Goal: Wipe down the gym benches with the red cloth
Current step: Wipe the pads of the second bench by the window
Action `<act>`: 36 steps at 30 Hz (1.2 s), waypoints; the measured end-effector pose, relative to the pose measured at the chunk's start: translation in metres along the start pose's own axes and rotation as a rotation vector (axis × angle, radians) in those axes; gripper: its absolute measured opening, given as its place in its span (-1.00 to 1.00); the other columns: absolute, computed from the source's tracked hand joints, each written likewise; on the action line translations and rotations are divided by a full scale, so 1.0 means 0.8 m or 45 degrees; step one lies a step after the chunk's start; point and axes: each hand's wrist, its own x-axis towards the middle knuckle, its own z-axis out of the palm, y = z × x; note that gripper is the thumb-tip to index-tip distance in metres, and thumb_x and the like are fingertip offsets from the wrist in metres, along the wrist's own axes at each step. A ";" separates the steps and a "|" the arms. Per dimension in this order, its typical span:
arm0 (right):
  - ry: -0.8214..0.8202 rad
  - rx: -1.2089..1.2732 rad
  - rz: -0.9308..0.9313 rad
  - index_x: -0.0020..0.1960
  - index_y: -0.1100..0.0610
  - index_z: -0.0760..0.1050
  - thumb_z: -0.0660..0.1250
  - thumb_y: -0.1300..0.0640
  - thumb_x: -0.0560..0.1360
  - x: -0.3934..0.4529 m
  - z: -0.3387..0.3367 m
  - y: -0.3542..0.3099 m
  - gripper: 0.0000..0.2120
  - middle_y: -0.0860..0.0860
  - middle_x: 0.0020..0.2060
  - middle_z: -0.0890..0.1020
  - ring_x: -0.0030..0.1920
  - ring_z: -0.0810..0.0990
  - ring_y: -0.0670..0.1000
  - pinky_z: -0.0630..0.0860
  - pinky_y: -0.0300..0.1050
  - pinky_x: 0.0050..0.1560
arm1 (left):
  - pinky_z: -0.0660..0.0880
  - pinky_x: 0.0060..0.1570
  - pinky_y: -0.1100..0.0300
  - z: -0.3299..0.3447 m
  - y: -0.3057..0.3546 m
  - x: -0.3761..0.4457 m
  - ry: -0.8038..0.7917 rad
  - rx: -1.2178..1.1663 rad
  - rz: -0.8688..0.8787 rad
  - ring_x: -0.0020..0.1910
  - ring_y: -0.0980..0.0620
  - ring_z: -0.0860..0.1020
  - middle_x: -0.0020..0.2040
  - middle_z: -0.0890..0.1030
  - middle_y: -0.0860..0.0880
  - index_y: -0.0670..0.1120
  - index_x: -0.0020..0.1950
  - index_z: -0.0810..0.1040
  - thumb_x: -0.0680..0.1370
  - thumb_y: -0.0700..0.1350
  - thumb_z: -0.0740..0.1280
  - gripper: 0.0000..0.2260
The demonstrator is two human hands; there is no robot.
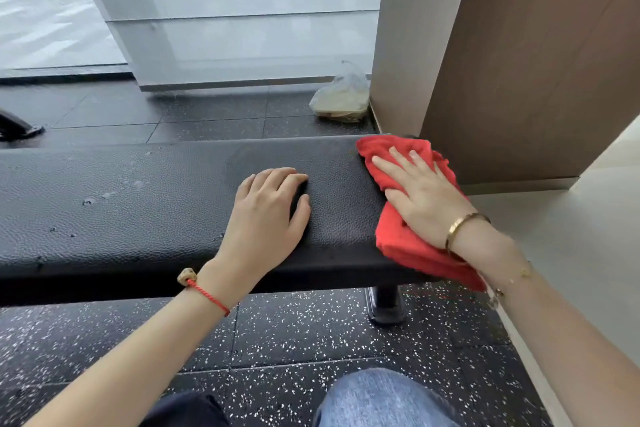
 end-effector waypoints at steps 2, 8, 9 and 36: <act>-0.042 -0.001 0.126 0.53 -0.18 0.04 0.04 -0.01 0.62 0.042 -0.009 0.017 -0.51 -0.06 0.56 -0.02 0.56 -0.11 0.06 -0.22 0.05 0.50 | 0.24 0.42 0.04 0.000 0.002 -0.001 -0.006 -0.003 -0.004 0.38 -0.01 0.39 0.33 0.51 0.03 -0.04 0.33 0.50 0.61 -0.02 0.21 -0.69; -0.101 -0.049 -0.011 0.53 -0.15 0.05 0.05 0.01 0.62 0.086 -0.003 0.002 -0.50 -0.03 0.57 -0.02 0.56 -0.09 0.08 -0.22 0.09 0.50 | 0.27 0.40 0.03 0.001 0.006 -0.001 -0.007 -0.021 -0.029 0.37 -0.03 0.39 0.32 0.51 0.01 -0.05 0.32 0.50 0.60 -0.06 0.24 -0.70; -0.097 -0.048 -0.078 0.53 -0.15 0.05 0.06 0.01 0.61 0.074 0.000 -0.005 -0.49 -0.04 0.56 -0.02 0.56 -0.10 0.06 -0.23 0.08 0.50 | 0.27 0.40 0.04 0.001 0.006 -0.001 -0.005 -0.019 -0.028 0.37 -0.03 0.40 0.31 0.52 0.01 -0.06 0.31 0.51 0.60 -0.07 0.25 -0.71; -0.214 -0.012 -0.526 0.55 -0.13 -0.02 0.07 0.01 0.62 0.113 0.029 -0.124 -0.46 -0.08 0.56 -0.03 0.56 -0.10 0.01 -0.26 -0.02 0.50 | 0.30 0.34 0.13 -0.068 -0.094 -0.052 0.128 0.135 -0.150 0.26 0.01 0.50 0.21 0.58 0.03 -0.07 0.24 0.56 0.55 -0.05 0.22 -0.70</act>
